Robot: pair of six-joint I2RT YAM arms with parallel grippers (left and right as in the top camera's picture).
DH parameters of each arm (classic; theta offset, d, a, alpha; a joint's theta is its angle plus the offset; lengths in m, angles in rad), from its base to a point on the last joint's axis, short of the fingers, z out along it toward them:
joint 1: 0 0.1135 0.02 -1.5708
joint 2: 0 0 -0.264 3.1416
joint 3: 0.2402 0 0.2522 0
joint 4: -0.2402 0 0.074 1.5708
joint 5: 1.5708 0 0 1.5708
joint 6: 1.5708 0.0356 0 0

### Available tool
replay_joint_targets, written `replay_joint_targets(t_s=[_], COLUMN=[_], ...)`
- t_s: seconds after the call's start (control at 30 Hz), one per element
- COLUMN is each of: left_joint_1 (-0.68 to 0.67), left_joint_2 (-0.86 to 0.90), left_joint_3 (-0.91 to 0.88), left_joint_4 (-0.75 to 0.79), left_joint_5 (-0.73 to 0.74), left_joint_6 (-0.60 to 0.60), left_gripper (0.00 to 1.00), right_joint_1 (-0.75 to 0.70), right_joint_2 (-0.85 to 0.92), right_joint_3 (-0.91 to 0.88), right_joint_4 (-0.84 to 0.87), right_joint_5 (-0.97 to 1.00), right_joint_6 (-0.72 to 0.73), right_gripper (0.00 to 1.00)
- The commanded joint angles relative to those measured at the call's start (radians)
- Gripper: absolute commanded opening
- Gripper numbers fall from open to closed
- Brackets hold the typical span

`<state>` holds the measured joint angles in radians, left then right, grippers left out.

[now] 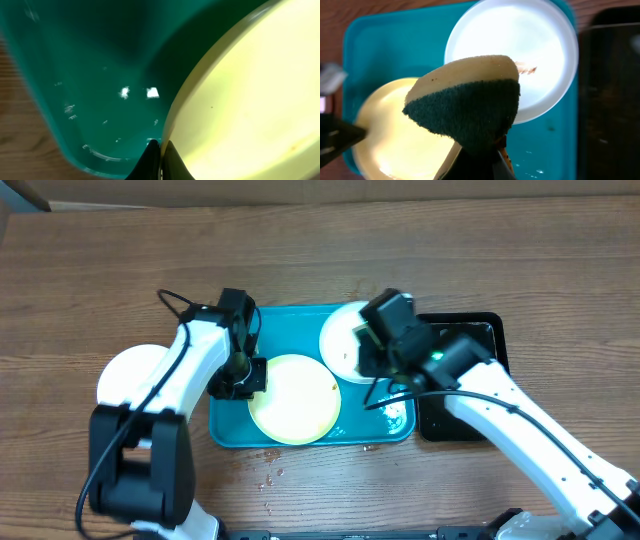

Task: Clean dirty plates on tray and stack at the side
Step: 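Scrub the yellow plate with the sponge while the left gripper holds it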

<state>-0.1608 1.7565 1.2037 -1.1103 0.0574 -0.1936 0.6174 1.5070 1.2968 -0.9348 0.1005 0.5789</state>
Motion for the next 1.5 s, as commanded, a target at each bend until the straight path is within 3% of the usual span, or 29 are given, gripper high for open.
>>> replay_joint_targets(t_s=[0.0,0.17,0.3,0.43,0.77,1.13,1.47], left_joint_1=[0.013,0.018,0.013,-0.008,-0.057,-0.057,-0.056], left_joint_2=[-0.107,-0.196,-0.212,-0.206,-0.206,-0.206,-0.206], left_joint_3=[0.004,0.004,0.004,0.003,-0.085,-0.222,-0.222], left_joint_4=[-0.009,-0.025,-0.021,-0.042,-0.036,0.06,0.067], left_joint_5=[-0.049,-0.121,-0.108,-0.079,-0.107,-0.064,-0.065], left_joint_6=[-0.016,-0.015,-0.016,-0.016,-0.025,-0.058,-0.058], left_gripper=[0.04,0.04,0.04,0.04,0.04,0.04,0.04], right_joint_1=[-0.058,-0.144,-0.167,-0.143,0.01,0.151,0.179], right_joint_2=[-0.026,-0.026,-0.025,-0.025,0.028,0.179,0.338], right_joint_3=[0.014,0.014,0.013,0.003,-0.109,-0.113,-0.113], right_joint_4=[-0.047,-0.12,-0.077,-0.035,0.084,0.211,0.235], right_joint_5=[0.029,0.028,-0.199,-0.348,-0.354,-0.372,-0.332], right_joint_6=[-0.007,-0.009,-0.189,-0.21,-0.208,-0.185,-0.174], right_gripper=[0.04,0.04,0.04,0.04,0.04,0.04,0.04])
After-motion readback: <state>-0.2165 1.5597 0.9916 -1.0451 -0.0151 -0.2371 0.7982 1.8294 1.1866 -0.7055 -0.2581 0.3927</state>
